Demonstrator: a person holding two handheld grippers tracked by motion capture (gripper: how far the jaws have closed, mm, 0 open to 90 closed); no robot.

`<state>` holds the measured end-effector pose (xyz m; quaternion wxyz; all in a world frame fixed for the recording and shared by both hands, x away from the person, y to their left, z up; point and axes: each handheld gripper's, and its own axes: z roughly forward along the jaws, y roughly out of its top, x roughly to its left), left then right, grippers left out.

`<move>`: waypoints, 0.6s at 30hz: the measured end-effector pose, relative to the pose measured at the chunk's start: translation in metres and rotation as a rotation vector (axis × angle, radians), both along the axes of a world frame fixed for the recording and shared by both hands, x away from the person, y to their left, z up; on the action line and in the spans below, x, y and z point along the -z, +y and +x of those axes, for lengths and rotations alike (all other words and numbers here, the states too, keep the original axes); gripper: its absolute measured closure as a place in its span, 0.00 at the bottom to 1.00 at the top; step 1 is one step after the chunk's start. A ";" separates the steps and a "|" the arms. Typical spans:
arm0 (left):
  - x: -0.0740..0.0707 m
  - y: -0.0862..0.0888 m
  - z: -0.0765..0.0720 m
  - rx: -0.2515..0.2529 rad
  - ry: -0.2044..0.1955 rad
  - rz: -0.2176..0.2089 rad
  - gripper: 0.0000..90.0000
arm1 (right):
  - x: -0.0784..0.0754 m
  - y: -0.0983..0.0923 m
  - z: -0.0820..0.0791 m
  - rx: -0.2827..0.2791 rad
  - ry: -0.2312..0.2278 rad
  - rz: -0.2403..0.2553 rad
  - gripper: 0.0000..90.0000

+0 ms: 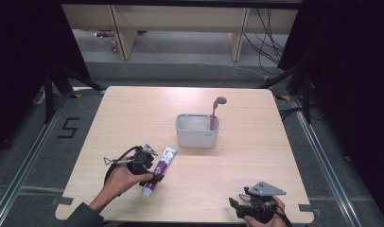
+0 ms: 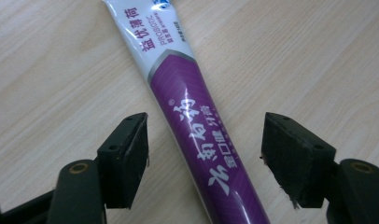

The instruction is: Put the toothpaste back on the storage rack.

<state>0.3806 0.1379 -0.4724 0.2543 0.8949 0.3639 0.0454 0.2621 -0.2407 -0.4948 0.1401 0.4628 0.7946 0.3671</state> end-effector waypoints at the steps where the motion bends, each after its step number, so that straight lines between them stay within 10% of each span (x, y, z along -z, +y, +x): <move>1: 0.000 -0.002 0.001 0.001 0.005 0.011 0.38 | 0.000 0.000 0.000 -0.002 0.000 0.000 0.33; 18: 0.005 -0.017 0.017 0.014 0.090 0.140 0.46 | 0.000 0.000 0.001 -0.040 -0.015 -0.002 0.33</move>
